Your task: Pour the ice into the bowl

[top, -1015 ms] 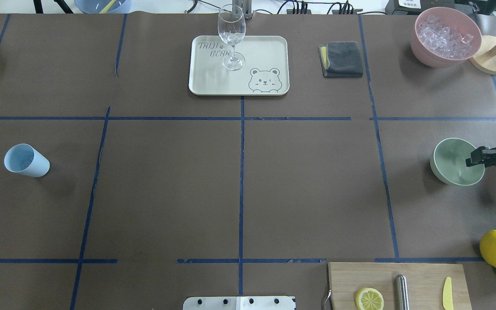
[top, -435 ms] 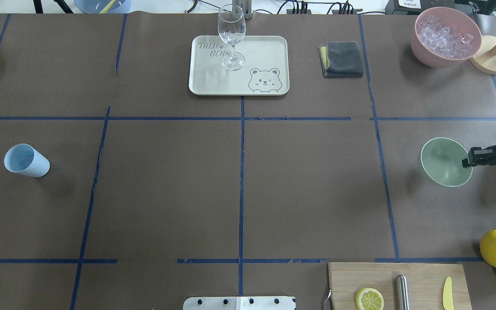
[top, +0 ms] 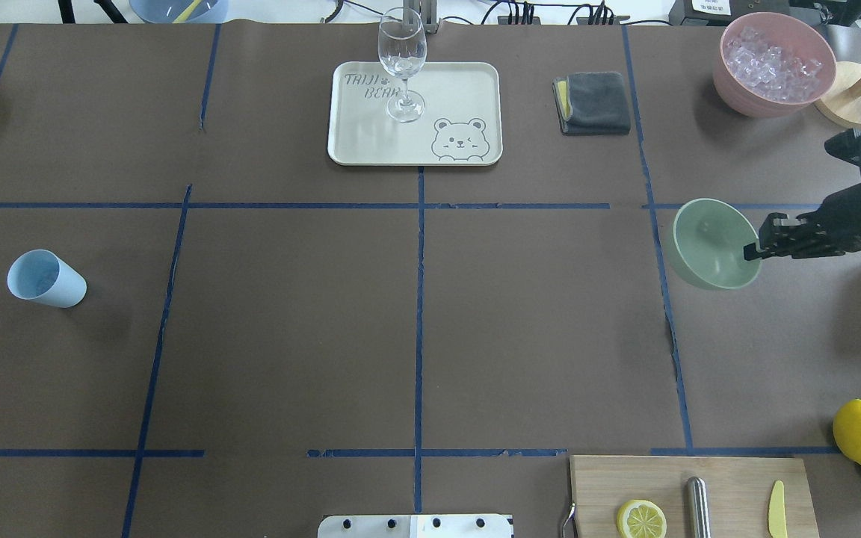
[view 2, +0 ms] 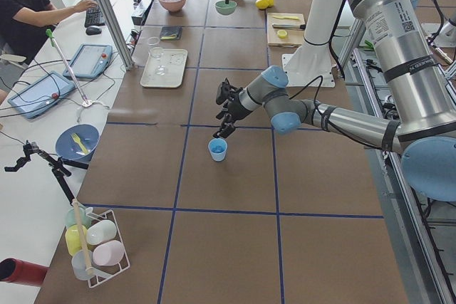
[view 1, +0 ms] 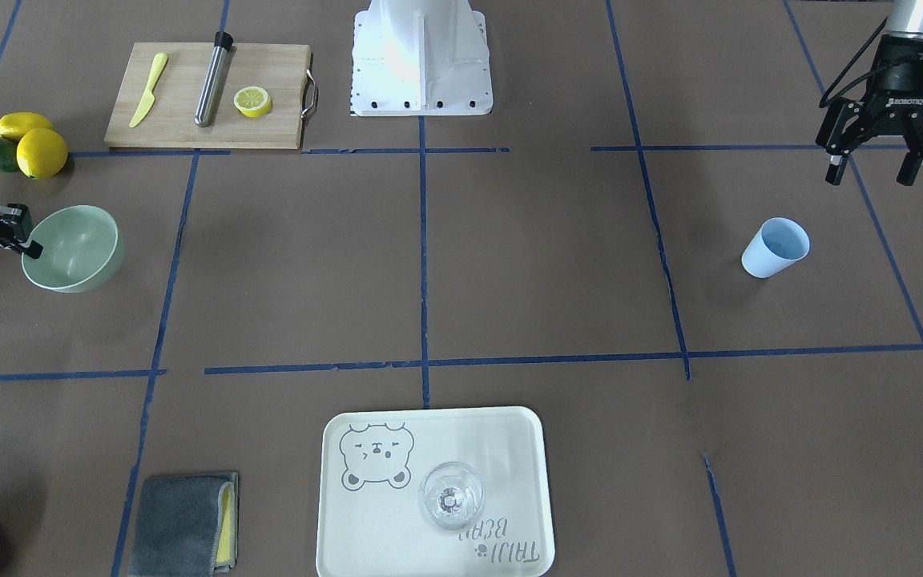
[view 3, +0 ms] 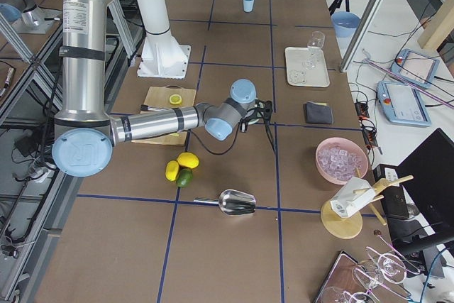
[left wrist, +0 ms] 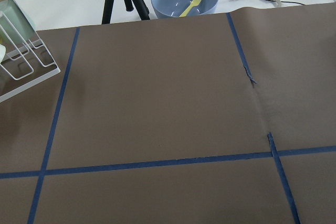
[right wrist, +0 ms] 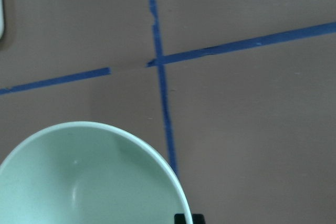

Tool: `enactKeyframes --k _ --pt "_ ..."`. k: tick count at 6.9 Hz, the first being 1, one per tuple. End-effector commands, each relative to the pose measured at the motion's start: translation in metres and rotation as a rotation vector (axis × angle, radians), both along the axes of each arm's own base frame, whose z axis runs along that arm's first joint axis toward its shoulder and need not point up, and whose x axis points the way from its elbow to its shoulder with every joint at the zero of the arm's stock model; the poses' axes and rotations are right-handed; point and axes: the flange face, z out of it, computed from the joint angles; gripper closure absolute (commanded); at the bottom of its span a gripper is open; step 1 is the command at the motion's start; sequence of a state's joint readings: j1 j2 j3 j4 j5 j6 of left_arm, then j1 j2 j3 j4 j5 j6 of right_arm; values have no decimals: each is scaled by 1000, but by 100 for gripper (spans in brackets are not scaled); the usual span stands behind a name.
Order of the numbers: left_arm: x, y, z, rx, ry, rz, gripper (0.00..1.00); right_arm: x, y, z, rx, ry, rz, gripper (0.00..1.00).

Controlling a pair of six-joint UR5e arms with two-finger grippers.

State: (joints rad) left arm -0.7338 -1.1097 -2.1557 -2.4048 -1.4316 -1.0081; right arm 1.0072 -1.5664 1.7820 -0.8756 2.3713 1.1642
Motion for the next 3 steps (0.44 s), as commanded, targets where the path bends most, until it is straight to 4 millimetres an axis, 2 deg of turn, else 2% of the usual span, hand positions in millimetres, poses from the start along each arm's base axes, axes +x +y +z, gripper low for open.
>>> enactKeyframes --k 1,2,3 --pt "11 31 21 15 43 -70 0 -94 -15 -124 -116 -59 -24 100" --pt "51 50 48 -2 57 -127 0 -153 -12 -188 -125 -25 -22 100" --pt "74 64 63 10 71 -164 0 -210 3 -248 -115 29 -20 100"
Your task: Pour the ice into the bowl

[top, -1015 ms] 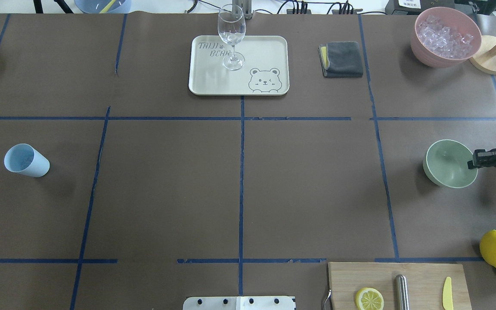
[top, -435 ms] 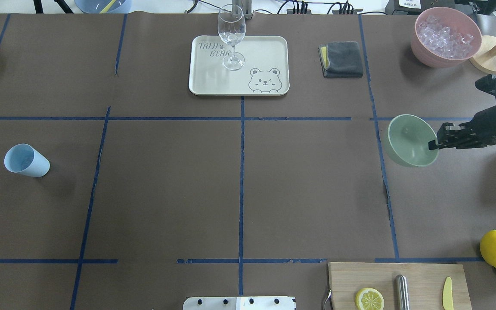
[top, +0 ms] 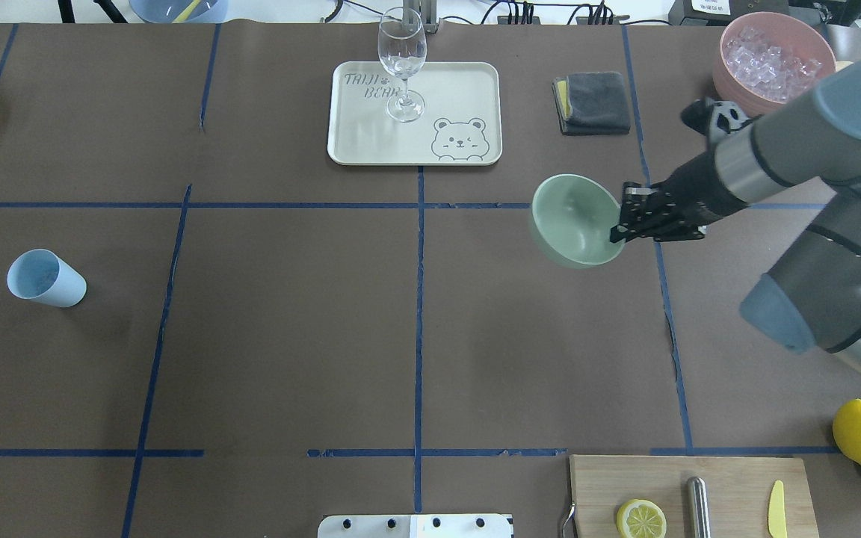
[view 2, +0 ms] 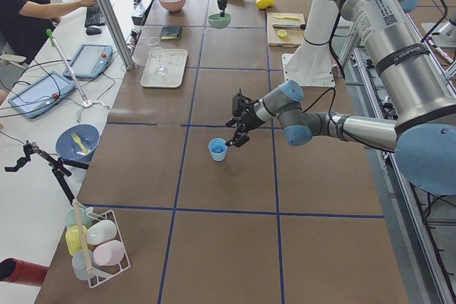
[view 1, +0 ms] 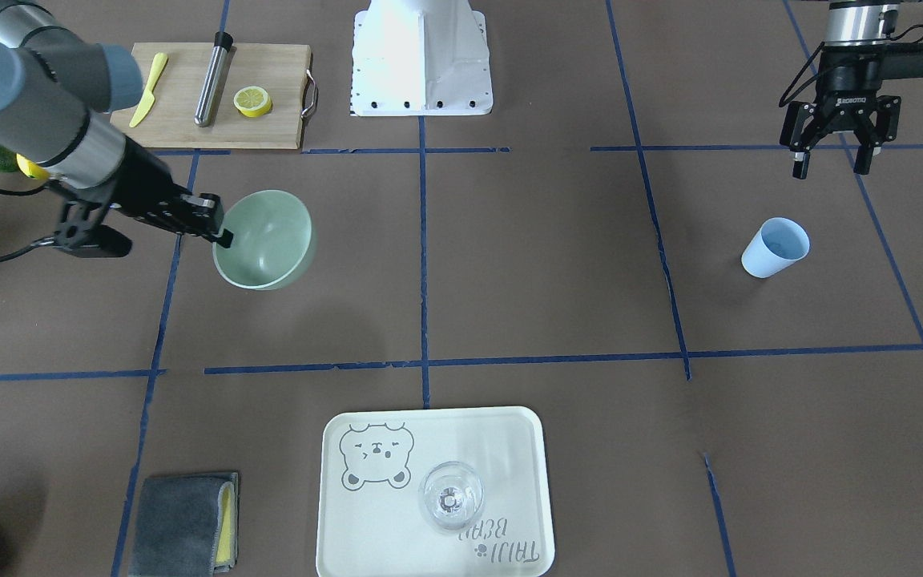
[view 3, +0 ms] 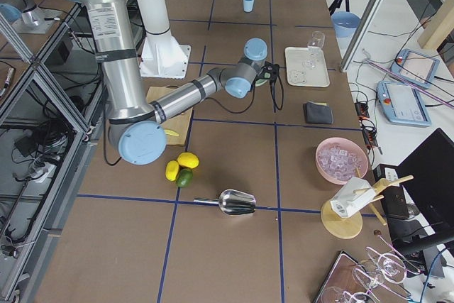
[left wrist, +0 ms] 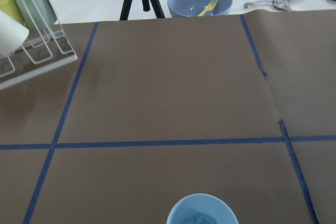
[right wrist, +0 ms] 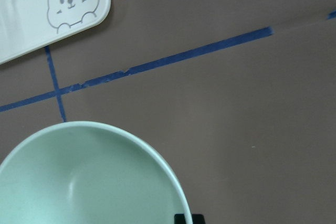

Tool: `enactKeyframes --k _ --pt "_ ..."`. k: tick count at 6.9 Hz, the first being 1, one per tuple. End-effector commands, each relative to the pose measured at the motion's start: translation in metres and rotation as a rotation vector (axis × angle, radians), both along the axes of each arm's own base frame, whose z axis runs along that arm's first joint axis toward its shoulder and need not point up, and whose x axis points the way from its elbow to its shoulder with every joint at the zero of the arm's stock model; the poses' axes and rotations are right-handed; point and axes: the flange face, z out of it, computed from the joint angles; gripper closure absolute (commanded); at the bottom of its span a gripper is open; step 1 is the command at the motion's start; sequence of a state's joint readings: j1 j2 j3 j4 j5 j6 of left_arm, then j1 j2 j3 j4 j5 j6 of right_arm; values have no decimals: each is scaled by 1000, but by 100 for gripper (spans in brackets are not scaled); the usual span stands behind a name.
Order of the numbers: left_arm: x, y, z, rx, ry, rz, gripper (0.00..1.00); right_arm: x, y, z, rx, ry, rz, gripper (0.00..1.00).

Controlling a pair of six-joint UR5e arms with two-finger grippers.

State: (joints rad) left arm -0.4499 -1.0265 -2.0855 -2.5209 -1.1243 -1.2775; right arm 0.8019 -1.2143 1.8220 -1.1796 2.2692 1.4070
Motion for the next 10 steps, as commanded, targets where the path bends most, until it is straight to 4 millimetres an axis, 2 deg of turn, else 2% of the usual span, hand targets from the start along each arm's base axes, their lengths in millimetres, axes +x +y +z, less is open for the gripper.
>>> enactKeyframes --k 1,2,3,5,6,10 --pt "56 24 27 42 33 -70 0 -105 35 -120 17 86 -11 100" --pt "89 16 44 85 20 -109 0 -130 36 -145 26 87 -23 100" --pt "116 7 48 116 24 -141 0 -165 31 -154 19 109 -41 100" --pt "114 1 50 175 -8 -201 0 -254 7 -180 22 207 -26 100" --pt "114 0 68 186 -51 -214 0 -282 2 -188 30 225 -21 100" --pt "145 -8 94 187 -83 -217 0 -312 35 -183 48 232 -56 100"
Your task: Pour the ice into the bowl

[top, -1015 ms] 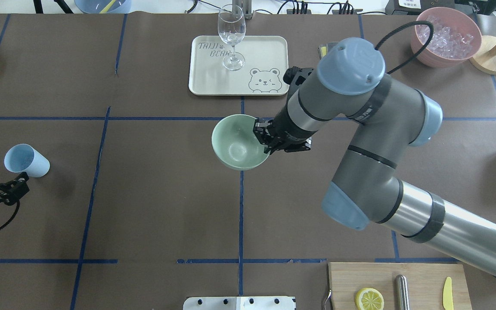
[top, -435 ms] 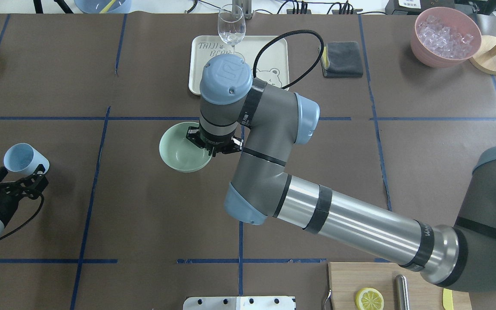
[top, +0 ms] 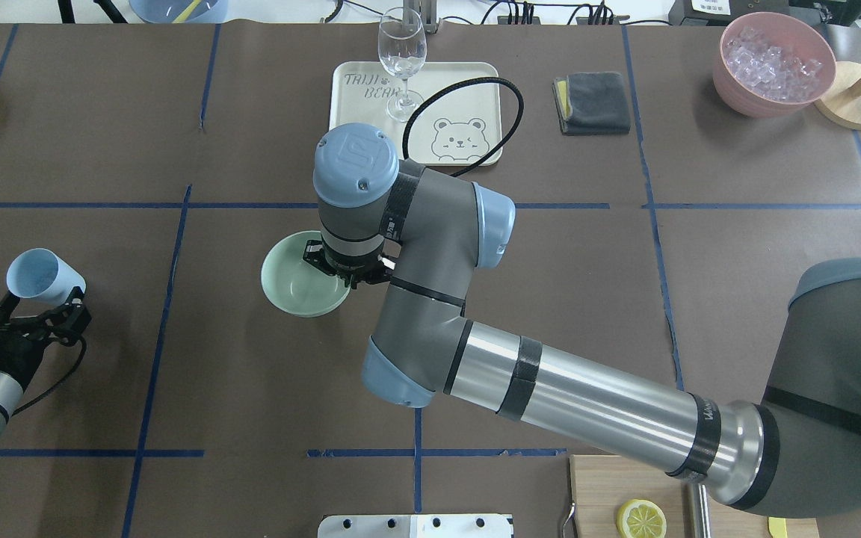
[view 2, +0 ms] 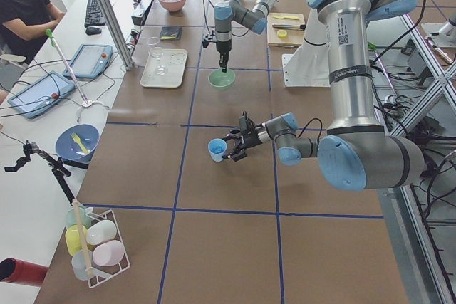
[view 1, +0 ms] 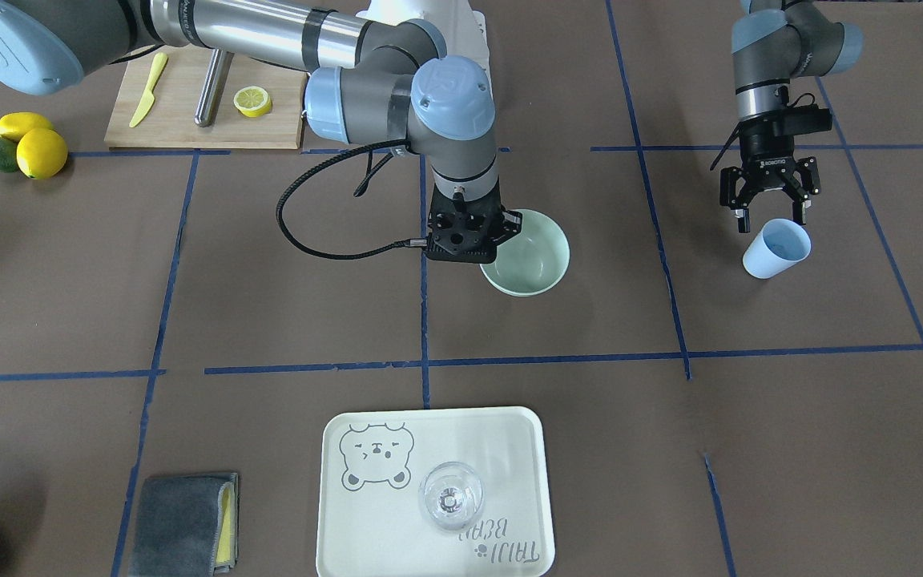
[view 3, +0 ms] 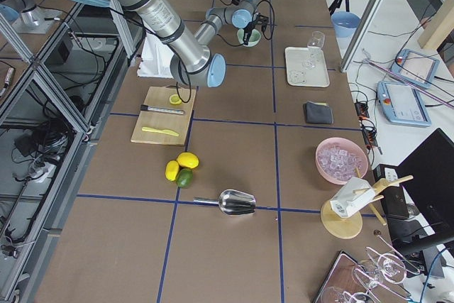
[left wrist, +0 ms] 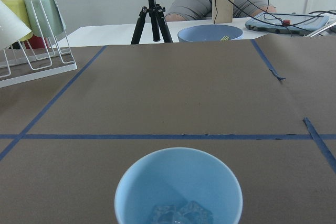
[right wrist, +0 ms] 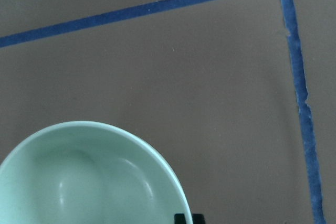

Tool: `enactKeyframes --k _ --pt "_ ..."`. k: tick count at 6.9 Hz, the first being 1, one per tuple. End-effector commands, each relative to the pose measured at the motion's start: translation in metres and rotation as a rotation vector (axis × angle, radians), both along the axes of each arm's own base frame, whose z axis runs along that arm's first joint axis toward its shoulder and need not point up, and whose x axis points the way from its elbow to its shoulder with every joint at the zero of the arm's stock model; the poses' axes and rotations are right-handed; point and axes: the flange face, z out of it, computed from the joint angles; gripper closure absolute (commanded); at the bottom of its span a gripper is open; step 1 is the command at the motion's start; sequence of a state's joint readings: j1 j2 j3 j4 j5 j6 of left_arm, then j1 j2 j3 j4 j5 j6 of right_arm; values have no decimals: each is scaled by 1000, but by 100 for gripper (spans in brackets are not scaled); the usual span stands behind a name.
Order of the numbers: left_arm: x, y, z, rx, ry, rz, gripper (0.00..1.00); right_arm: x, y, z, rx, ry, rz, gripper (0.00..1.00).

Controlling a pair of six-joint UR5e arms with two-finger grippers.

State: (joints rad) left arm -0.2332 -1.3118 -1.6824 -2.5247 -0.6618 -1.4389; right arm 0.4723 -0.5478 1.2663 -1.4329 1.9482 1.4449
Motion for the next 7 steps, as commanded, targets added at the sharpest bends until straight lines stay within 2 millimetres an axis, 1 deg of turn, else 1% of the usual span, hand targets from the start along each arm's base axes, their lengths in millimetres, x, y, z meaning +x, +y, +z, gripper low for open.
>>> enactKeyframes --k 1,2,3,4,5,6,7 --pt "9 -2 9 -2 -12 0 0 -13 16 0 20 9 -1 95" --pt "16 -3 13 -2 -21 4 0 -12 16 -1 23 7 -1 16" --pt "14 -8 20 6 -41 -16 0 -12 16 -3 27 0 -1 0" --pt "9 -13 25 11 -52 -37 0 -12 16 -3 25 0 0 0" --pt "3 -20 26 13 -62 -51 3 -10 16 -5 26 -6 3 0" --pt "1 -25 24 15 -56 -67 13 4 7 -9 36 -17 14 0" --pt "17 -33 6 25 -15 -73 54 35 -10 -7 37 -40 37 0"
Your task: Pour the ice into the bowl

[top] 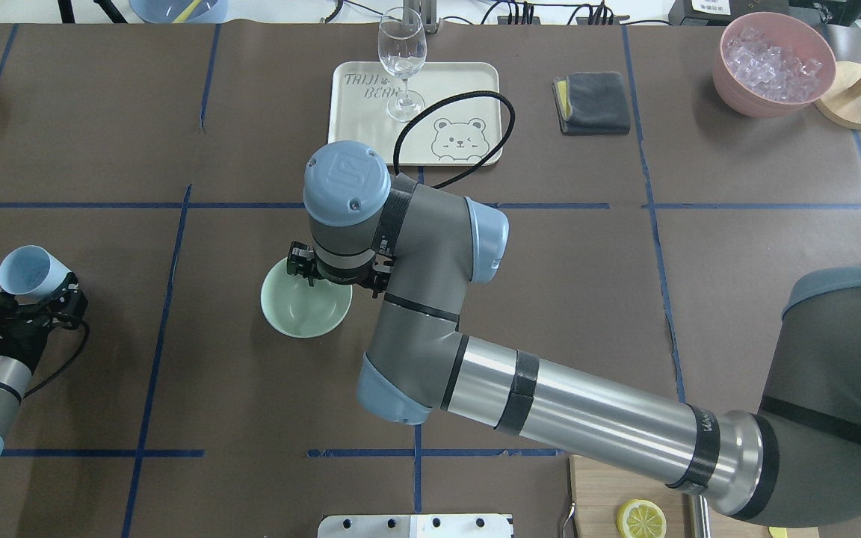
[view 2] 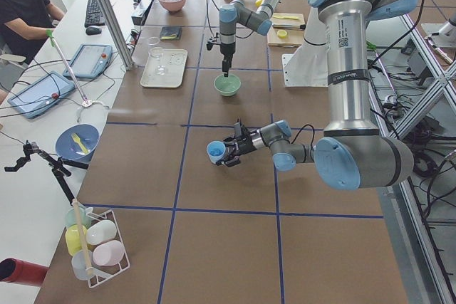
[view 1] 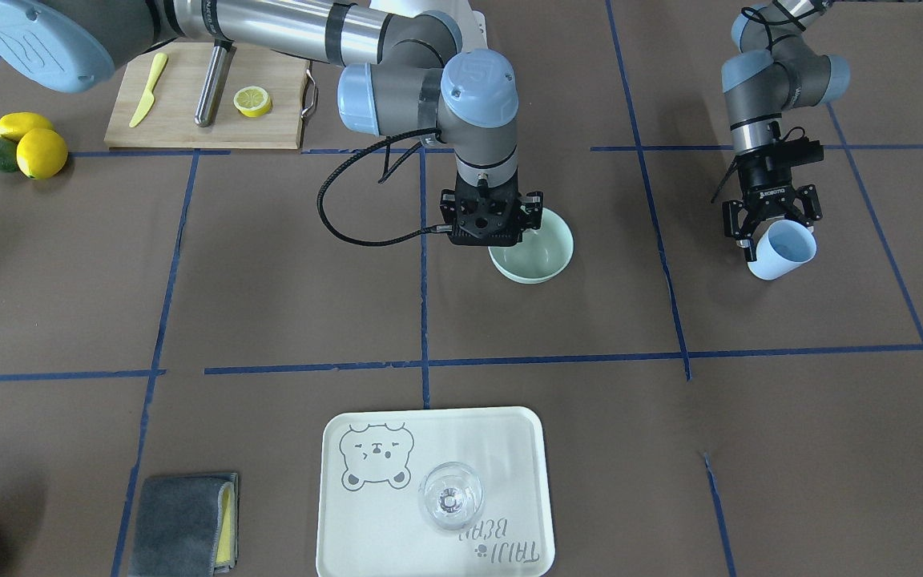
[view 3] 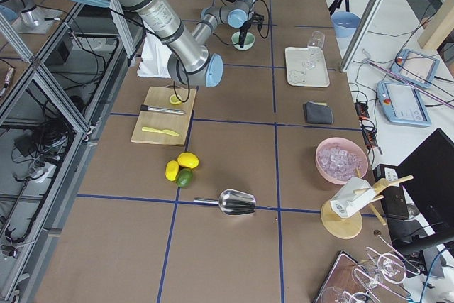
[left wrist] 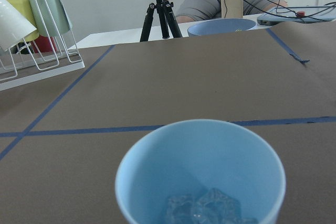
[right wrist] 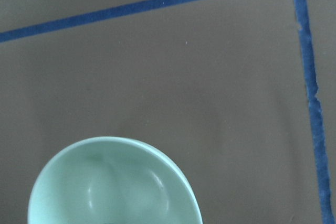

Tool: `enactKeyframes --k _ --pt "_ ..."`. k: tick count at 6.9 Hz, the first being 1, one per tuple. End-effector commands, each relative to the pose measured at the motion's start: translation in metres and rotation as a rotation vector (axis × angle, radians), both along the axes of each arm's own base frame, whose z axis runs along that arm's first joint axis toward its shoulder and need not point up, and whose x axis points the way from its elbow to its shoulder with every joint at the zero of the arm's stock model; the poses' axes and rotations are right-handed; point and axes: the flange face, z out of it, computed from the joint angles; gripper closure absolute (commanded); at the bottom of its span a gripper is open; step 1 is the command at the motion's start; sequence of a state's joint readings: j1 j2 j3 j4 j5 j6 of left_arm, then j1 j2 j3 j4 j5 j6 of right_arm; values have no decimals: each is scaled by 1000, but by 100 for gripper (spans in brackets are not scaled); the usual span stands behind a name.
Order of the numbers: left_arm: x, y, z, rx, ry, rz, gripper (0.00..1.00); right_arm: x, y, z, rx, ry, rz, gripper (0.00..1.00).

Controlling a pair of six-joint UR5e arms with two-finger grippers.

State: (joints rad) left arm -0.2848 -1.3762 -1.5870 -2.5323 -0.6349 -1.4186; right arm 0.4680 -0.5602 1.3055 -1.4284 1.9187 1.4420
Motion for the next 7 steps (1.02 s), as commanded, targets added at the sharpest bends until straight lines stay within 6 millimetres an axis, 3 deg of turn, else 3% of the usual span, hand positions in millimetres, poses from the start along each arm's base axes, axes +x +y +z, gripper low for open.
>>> enactKeyframes --k 1,2,4,6,7 --pt "19 -11 -22 16 51 -12 100 65 -32 10 -9 -46 33 0" --pt "20 -13 -37 27 77 -10 100 96 -42 25 -10 -55 41 0" --pt "14 -17 -120 118 55 49 100 136 -20 93 42 -29 5 0" --pt "27 -16 -137 132 68 63 100 151 0 141 61 -22 9 0" --pt "53 -22 -166 183 2 109 100 157 5 166 95 -61 18 0"
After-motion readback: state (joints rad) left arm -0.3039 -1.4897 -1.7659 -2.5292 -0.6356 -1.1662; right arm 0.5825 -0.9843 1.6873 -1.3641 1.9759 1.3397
